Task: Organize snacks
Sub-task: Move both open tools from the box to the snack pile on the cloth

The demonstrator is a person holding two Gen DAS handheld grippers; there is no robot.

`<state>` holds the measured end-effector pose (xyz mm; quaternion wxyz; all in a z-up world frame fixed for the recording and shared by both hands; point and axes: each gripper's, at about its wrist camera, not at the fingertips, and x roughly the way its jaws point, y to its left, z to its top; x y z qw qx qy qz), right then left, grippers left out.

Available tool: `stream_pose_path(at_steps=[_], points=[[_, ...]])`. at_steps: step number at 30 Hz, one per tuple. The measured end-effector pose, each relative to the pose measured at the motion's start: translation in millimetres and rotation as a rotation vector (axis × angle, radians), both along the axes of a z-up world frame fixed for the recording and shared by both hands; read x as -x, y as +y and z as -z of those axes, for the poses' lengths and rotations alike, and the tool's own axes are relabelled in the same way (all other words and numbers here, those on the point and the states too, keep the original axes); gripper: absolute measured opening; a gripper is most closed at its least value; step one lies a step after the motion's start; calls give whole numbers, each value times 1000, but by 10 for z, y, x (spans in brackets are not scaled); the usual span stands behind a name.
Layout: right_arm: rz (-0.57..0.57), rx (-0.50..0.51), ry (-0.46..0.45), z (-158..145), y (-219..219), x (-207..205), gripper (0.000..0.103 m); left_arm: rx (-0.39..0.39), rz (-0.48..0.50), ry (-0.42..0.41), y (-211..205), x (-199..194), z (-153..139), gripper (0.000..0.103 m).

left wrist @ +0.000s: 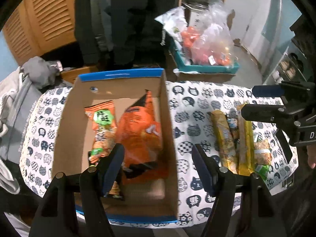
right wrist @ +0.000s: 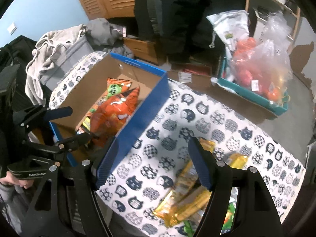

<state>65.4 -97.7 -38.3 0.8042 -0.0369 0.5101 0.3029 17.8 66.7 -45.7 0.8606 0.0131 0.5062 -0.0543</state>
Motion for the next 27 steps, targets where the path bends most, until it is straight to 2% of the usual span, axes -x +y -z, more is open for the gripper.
stream_pose_path(at_steps=[16,27], points=[[37,-3,26,195,-716,208,74,-34,130,63,-703,6,192,72],[23,36,101,591,-1103,265,74,-53,175,113,-970,-59,457,72]])
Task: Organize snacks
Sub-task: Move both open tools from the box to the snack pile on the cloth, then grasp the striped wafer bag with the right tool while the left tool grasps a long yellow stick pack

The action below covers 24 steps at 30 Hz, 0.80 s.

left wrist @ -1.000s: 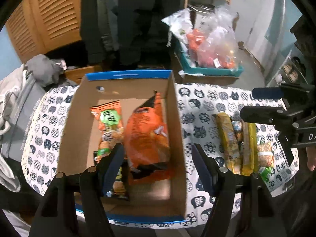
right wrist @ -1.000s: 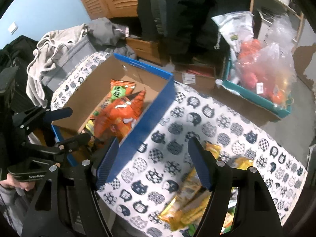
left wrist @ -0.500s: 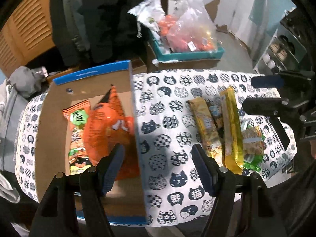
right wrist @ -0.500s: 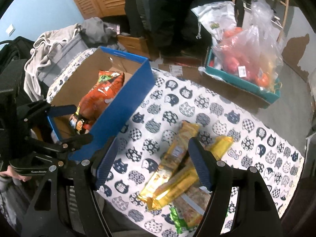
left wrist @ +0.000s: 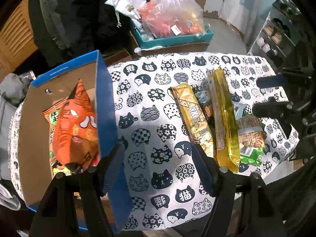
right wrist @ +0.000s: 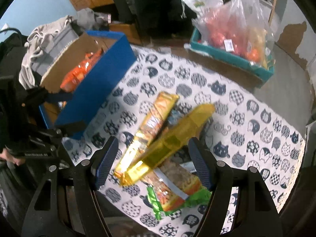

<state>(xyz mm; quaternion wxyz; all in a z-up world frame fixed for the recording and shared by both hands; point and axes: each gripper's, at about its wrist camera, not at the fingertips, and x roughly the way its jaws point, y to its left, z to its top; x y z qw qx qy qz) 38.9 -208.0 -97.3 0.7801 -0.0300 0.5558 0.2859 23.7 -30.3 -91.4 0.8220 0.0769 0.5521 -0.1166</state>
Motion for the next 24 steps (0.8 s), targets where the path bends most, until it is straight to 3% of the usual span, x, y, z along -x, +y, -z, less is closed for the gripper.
stream_pose_path(at_steps=[15,24], points=[[-194,71,94,645,-78,93,74,-4,39,94,-223,-98,361,72],[-330,110,73,847,81,137,74,1,9,137,-210,-185,475,72]])
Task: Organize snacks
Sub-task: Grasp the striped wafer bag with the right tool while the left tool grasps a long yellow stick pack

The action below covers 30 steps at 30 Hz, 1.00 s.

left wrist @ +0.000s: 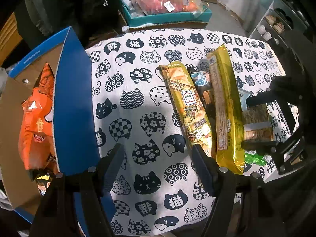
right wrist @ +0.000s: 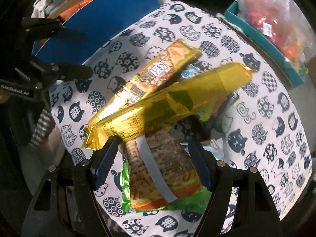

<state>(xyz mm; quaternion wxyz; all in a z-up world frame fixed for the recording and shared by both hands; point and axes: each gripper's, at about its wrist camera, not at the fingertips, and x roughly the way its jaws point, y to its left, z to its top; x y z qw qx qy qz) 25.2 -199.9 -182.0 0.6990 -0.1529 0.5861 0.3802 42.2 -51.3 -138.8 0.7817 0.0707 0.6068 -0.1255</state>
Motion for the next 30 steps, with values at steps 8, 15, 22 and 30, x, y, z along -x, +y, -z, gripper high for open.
stream_pose_path(at_steps=[8,15,22,30], points=[[-104,31,-23,0,87,125,77,24,-32,55,-34,-84,150,72],[-159,174,-56,252,91,283,75,32,-40,73,-127,-149,203,72],[-2,100,-43,198,-157,153,58,64,-76,96,-229,-255,251,72],[164,74,-43,98,-550,47,53,48,-101,110,-388,-374,404,72]])
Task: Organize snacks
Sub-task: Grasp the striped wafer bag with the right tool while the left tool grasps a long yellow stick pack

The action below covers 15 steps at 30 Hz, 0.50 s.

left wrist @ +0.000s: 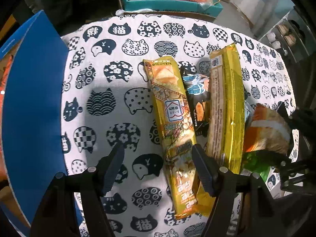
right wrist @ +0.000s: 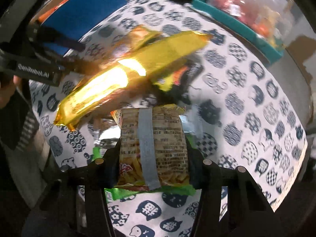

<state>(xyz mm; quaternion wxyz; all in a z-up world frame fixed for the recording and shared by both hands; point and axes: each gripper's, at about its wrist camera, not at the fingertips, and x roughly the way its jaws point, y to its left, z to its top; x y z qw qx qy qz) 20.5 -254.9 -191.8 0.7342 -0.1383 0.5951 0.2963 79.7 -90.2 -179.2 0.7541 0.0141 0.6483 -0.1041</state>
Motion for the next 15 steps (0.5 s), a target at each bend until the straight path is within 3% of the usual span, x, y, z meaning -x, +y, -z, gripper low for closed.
stream_pose_path(at_steps=[6,13,15], points=[[145,-61,-19,-51,-338,-151,53,6,-22,22,-113,-86,113,76],[213,-107,-40,-145,-377,-132,53,-73,36,-11,-293,-108,224,77],[220,-112,-44,-160,-392,-138,53,-74,56,-18,-296,-96,224,72]])
